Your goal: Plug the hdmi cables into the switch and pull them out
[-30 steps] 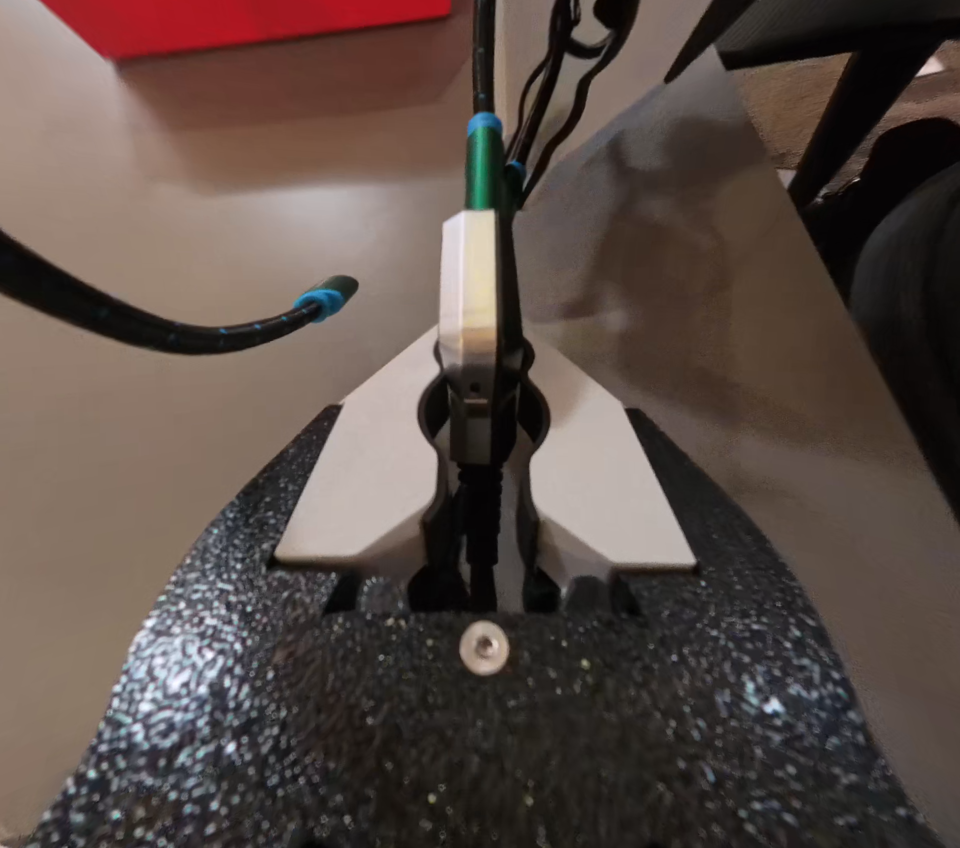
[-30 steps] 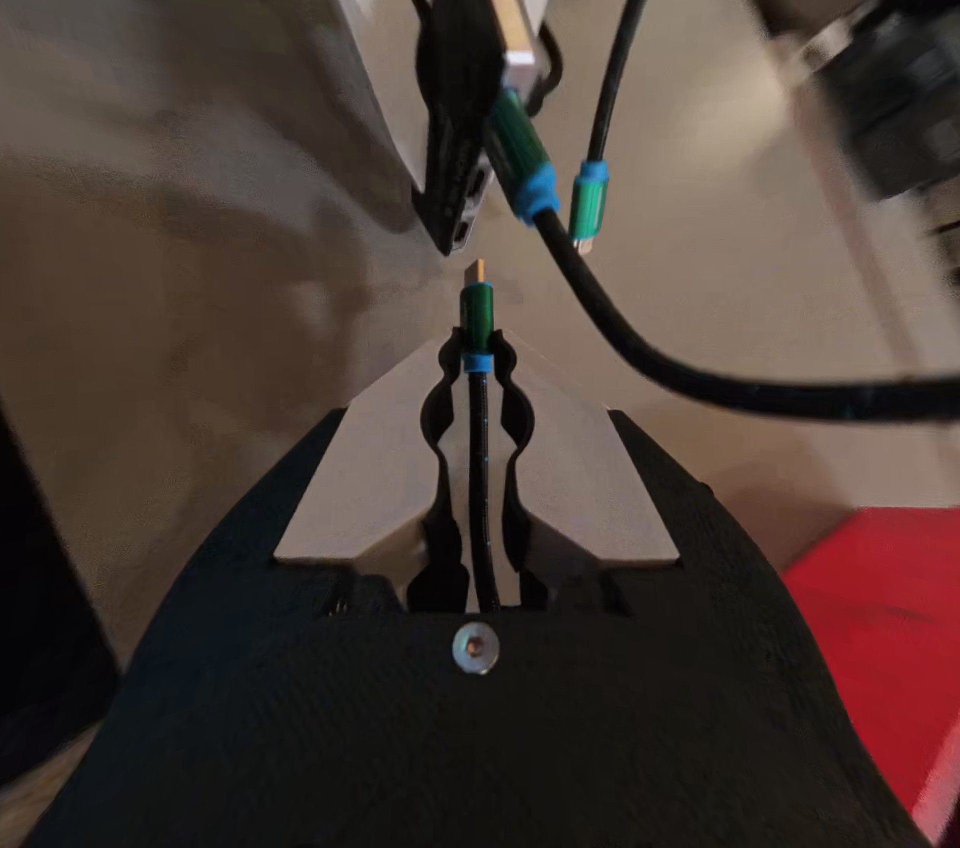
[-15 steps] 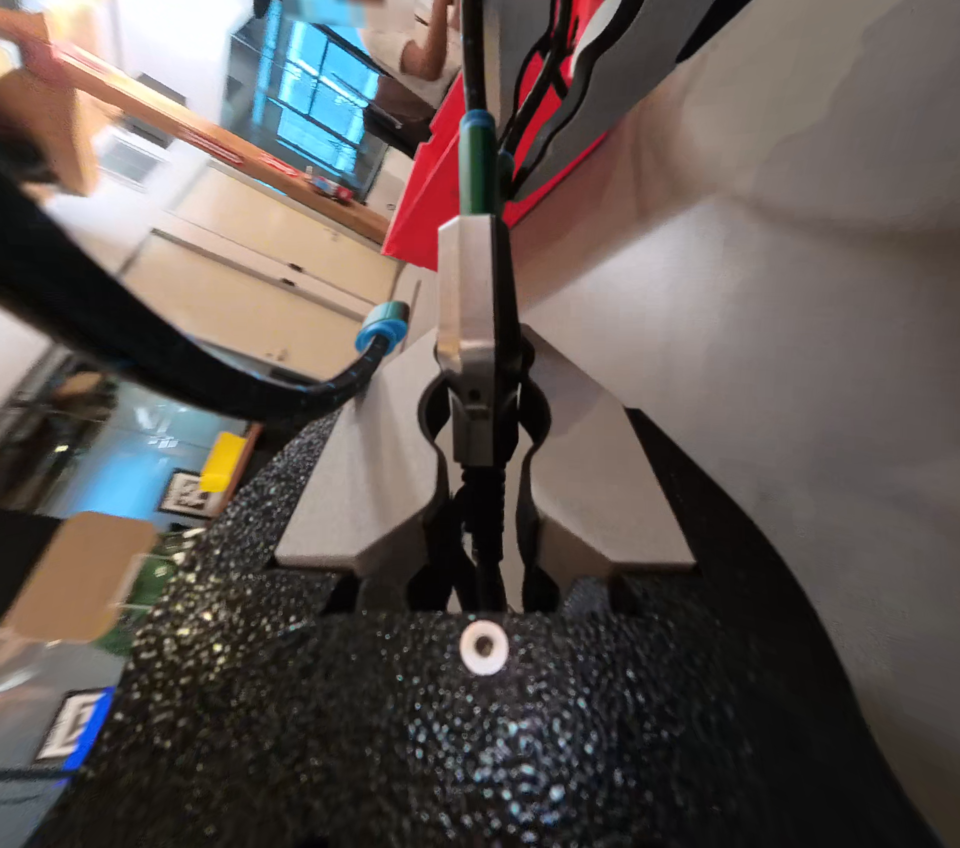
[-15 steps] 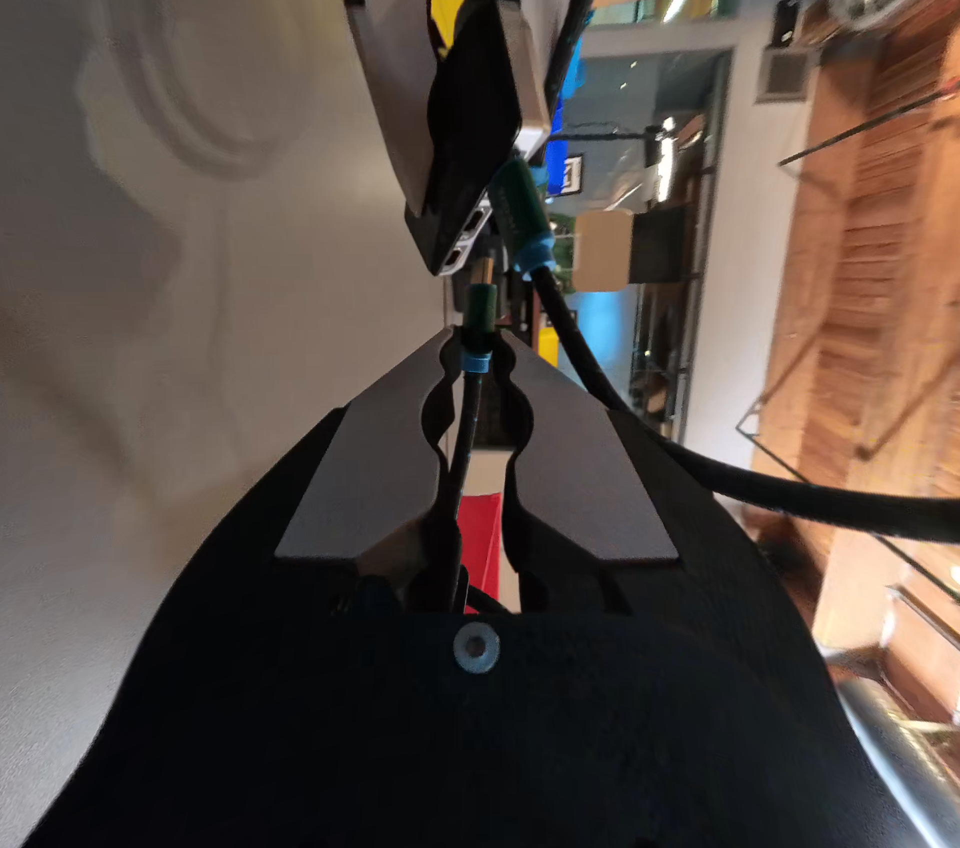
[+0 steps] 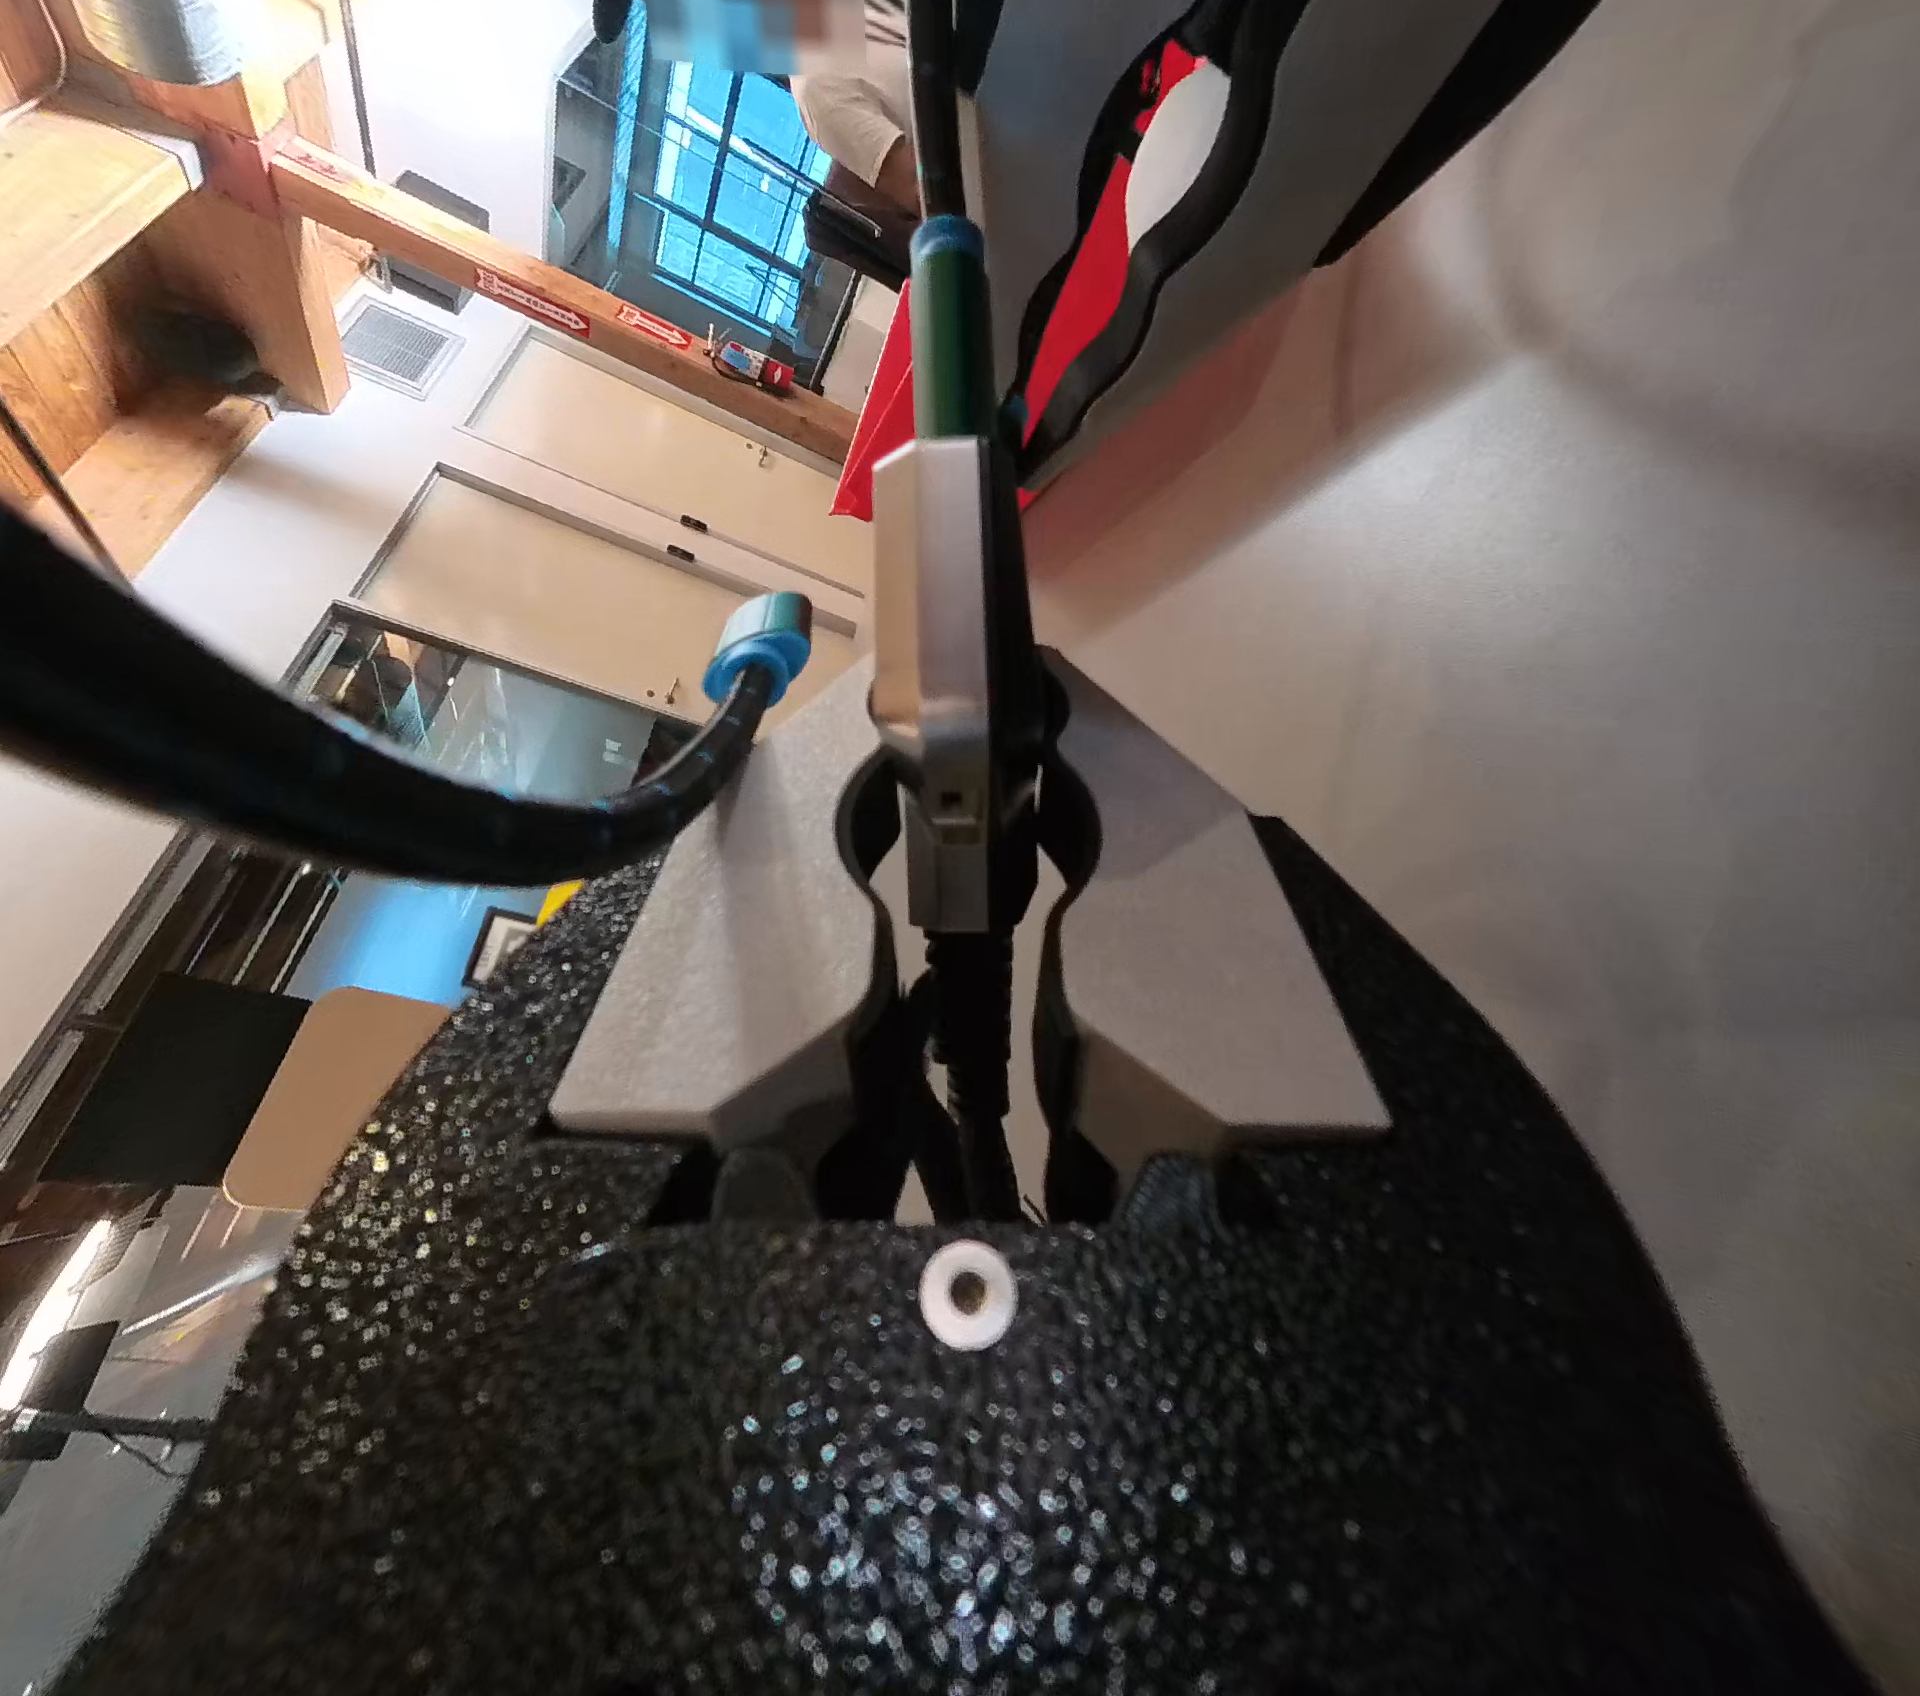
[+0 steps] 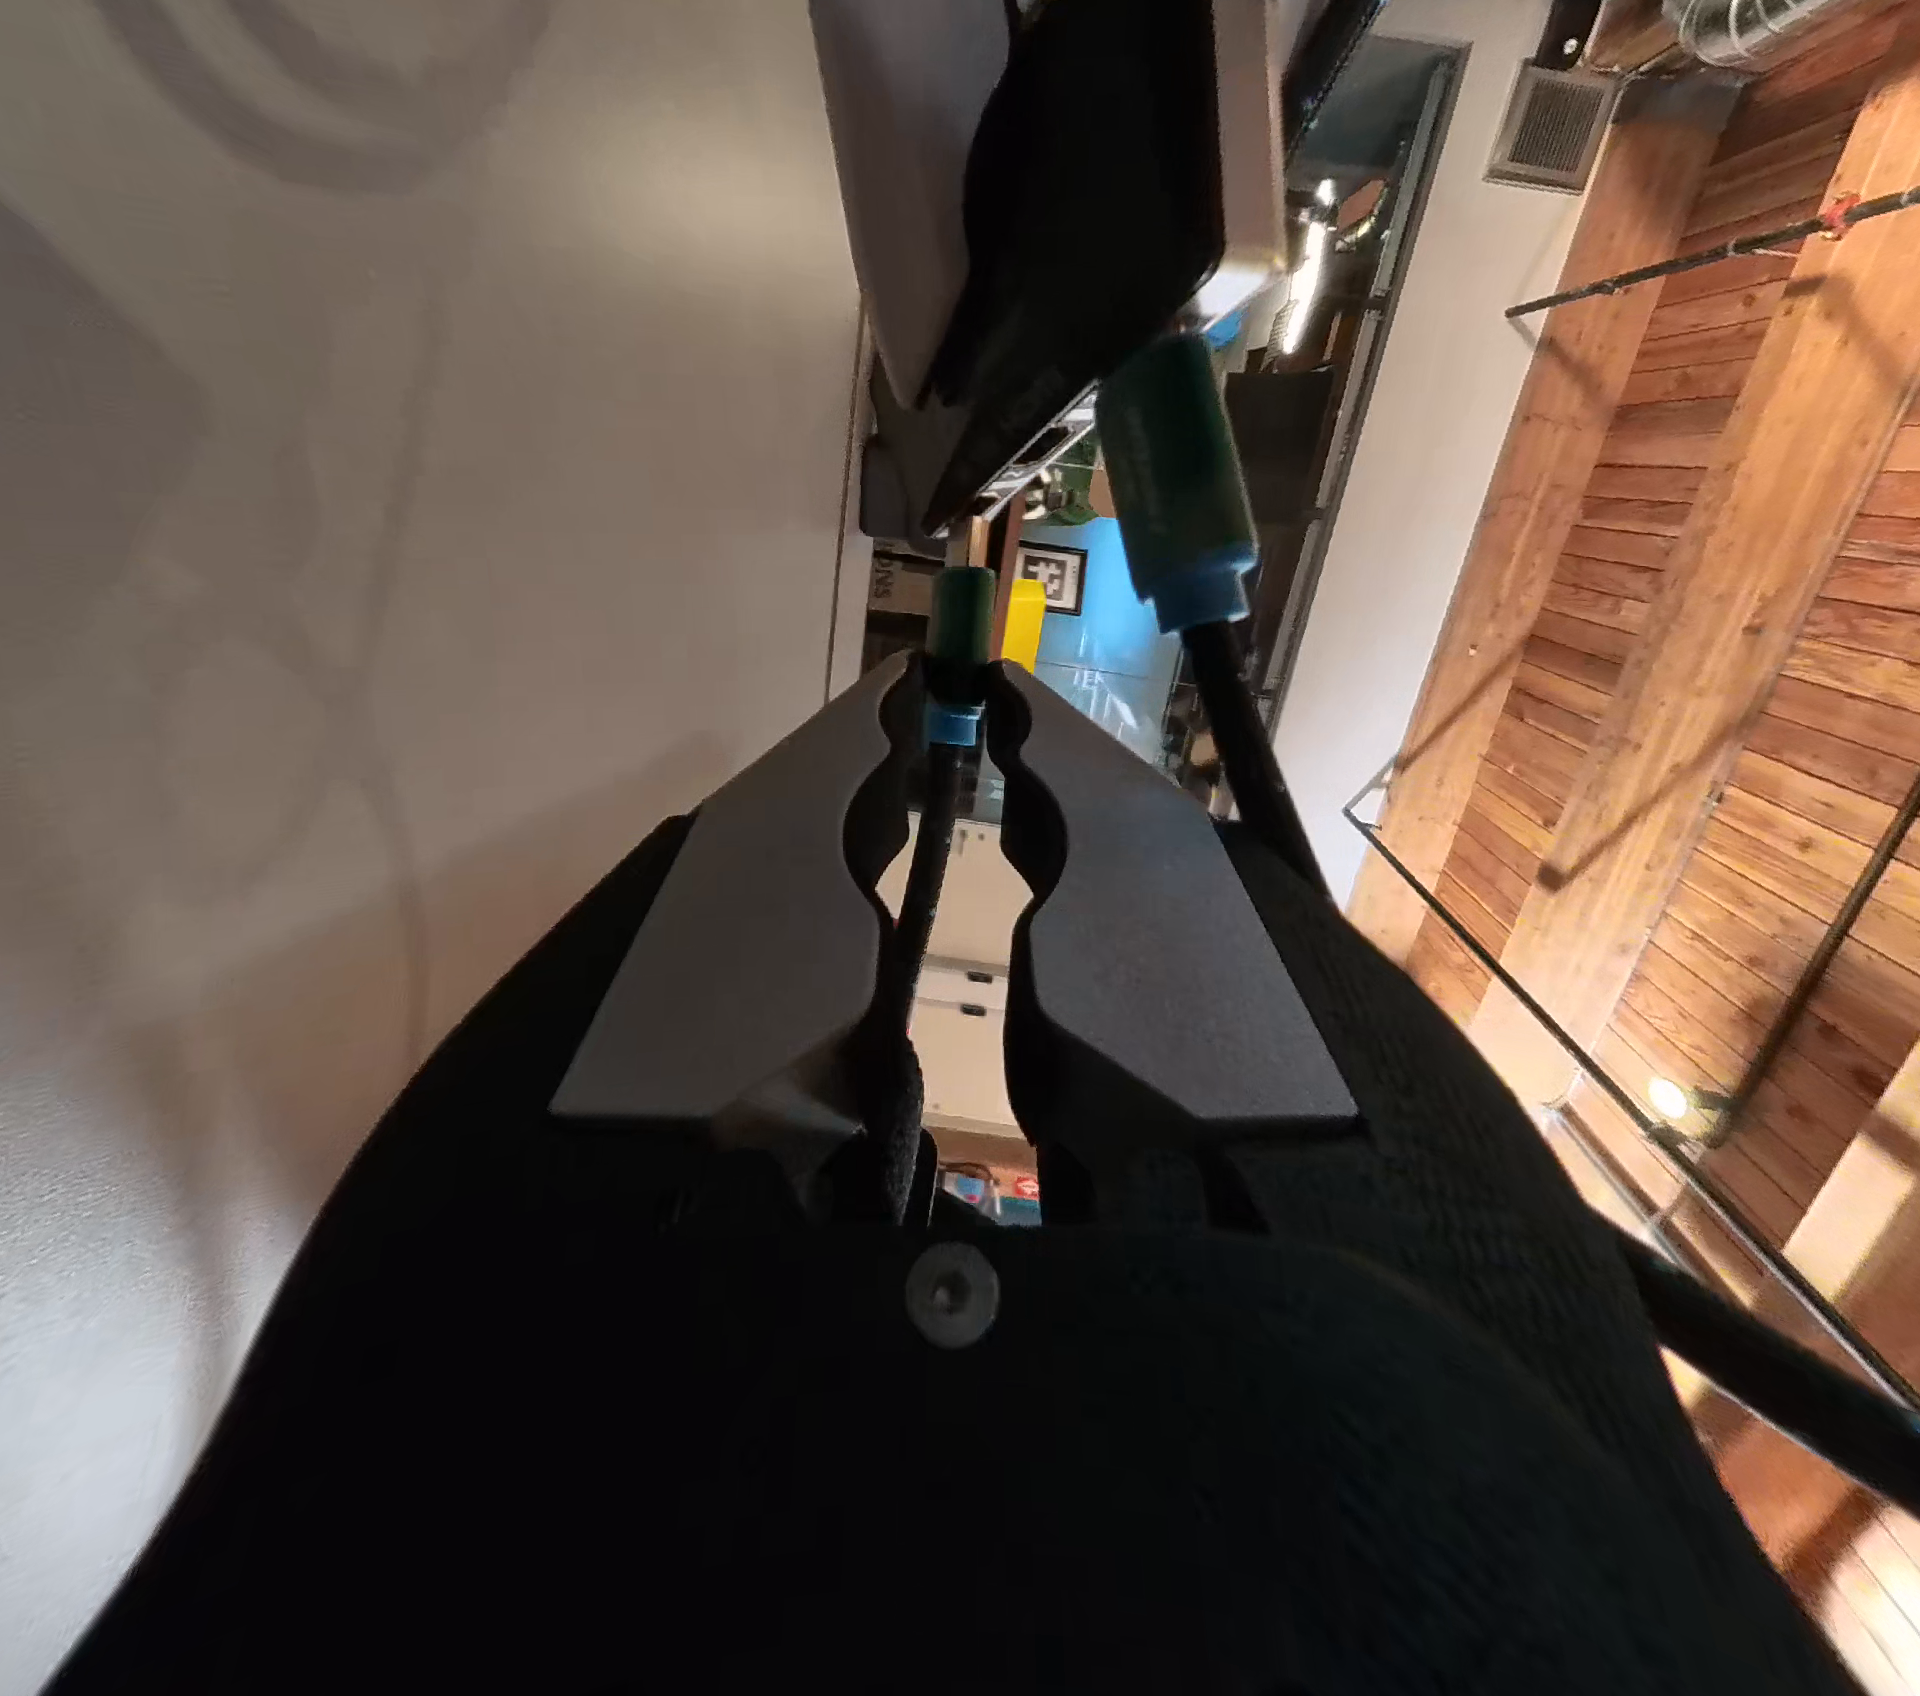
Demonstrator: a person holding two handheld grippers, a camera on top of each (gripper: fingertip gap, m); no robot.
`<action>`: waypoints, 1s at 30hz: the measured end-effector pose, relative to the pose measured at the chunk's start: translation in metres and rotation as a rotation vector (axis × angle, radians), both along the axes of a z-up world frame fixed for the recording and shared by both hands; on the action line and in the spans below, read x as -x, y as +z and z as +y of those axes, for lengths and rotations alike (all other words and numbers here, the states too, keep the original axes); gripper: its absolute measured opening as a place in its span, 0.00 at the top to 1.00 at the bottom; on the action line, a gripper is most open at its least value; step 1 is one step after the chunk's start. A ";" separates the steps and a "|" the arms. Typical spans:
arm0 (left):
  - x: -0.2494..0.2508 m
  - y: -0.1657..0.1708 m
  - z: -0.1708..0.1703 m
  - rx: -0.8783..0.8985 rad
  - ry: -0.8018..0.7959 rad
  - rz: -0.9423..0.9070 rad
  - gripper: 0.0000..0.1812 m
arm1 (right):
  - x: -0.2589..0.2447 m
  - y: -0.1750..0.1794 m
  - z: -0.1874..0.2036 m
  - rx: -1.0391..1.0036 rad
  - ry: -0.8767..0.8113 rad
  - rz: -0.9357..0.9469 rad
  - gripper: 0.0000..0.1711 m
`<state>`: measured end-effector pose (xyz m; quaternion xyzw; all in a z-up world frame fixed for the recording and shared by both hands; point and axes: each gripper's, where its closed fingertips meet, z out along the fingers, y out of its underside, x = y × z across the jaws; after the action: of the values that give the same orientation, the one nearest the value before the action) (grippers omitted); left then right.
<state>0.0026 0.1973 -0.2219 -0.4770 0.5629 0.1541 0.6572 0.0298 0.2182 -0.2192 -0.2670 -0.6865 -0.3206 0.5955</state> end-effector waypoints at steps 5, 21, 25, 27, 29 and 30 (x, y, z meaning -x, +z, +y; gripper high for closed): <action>0.001 -0.006 0.005 0.036 0.040 0.012 0.90 | 0.001 -0.004 0.002 0.024 -0.002 -0.004 0.94; 0.004 -0.040 0.019 0.185 0.097 0.057 0.88 | 0.001 -0.033 0.010 0.094 -0.013 -0.047 0.94; 0.009 -0.052 0.026 0.228 0.145 0.081 0.87 | 0.004 -0.047 0.014 0.124 -0.019 -0.064 0.94; 0.009 -0.053 0.024 0.224 0.141 0.099 0.88 | 0.005 -0.049 0.015 0.123 -0.022 -0.058 0.94; 0.009 -0.052 0.024 0.219 0.149 0.101 0.89 | 0.006 -0.048 0.016 0.126 -0.024 -0.047 0.94; 0.009 -0.051 0.024 0.215 0.151 0.102 0.88 | 0.006 -0.048 0.016 0.129 -0.025 -0.042 0.94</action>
<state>-0.0068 0.2212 -0.2731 -0.5773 0.5713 0.1655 0.5594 0.0236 0.2341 -0.2668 -0.3064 -0.7147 -0.2887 0.5586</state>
